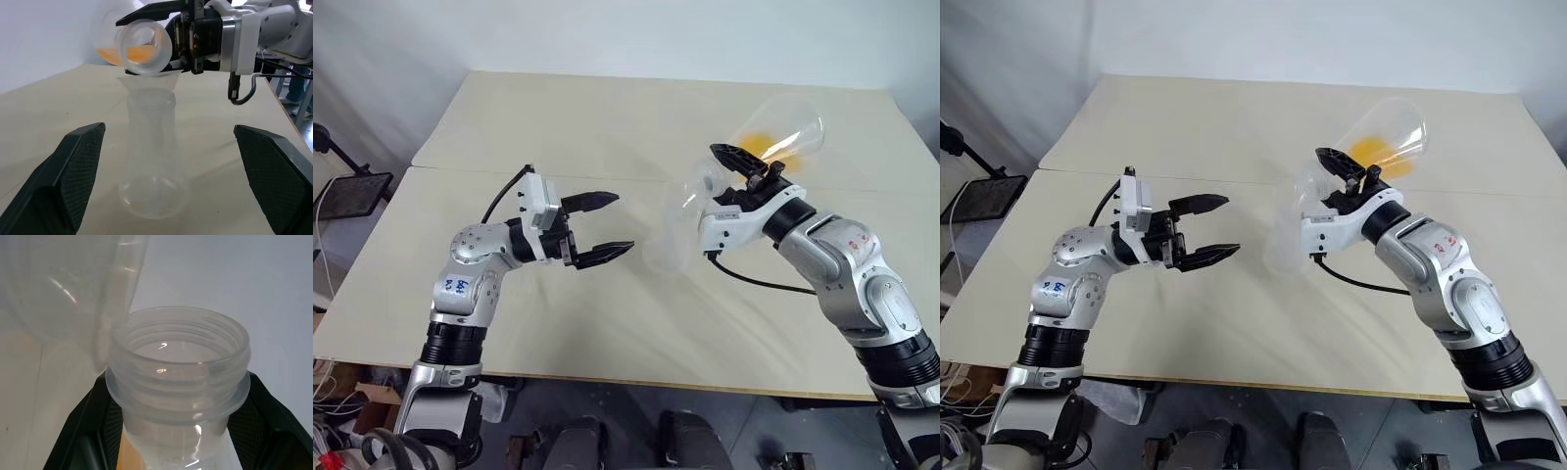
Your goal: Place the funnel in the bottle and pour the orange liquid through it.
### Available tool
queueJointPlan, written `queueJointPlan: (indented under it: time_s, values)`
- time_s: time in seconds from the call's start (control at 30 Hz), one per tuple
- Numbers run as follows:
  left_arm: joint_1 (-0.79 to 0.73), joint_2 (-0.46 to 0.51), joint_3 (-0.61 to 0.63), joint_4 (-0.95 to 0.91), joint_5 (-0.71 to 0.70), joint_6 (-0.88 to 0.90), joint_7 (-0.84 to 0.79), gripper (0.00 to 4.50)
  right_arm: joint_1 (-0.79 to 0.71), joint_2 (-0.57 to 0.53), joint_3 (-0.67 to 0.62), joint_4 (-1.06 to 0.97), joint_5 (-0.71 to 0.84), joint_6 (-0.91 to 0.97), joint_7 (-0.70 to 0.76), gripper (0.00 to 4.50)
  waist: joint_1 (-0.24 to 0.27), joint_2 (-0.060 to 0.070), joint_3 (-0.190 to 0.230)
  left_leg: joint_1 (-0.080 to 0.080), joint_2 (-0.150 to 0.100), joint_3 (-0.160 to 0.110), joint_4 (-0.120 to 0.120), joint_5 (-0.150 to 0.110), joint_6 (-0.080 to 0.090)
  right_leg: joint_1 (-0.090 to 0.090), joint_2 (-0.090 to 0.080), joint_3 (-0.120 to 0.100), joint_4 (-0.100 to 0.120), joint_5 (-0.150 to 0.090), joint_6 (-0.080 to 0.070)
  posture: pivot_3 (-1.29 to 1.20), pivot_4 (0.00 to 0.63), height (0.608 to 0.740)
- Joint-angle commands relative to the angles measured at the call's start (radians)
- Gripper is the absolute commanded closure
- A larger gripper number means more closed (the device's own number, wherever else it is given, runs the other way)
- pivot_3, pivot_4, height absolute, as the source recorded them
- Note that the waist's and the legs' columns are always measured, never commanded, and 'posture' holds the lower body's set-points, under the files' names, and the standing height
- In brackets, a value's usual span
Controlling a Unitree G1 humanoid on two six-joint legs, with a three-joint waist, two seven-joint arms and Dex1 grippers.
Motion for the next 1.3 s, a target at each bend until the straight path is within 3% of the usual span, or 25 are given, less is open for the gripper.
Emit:
queueJointPlan:
  time_s: [0.03,0.53,1.3]
  values:
    - [-0.022,-0.002,0.005,-0.014,-0.006,-0.019,-0.001,0.0,-0.021,-0.016,-0.038,-0.013,-0.022,-0.027,-0.032,2.06,0.0,0.0,0.0,0.0,0.0,0.0,0.0,0.0,0.0,0.0,0.0,0.0,0.0,0.0,0.0,0.0,0.15,0.74]
    - [-0.028,-0.006,0.003,0.001,-0.005,-0.033,-0.006,0.0,-0.073,-0.041,-0.041,0.009,-0.118,-0.109,-0.084,2.06,0.0,0.0,0.0,0.0,0.0,0.0,0.001,0.0,0.0,0.0,0.0,0.0,0.0,0.0,0.0,0.0,0.15,0.74]
    - [-0.021,-0.017,0.004,-0.011,-0.005,-0.033,0.006,0.0,-0.064,-0.045,-0.063,0.024,-0.118,-0.133,-0.084,2.06,0.0,0.0,0.0,0.0,0.0,0.0,0.001,0.0,0.0,0.0,0.0,0.0,0.001,0.0,0.0,0.0,0.15,0.74]
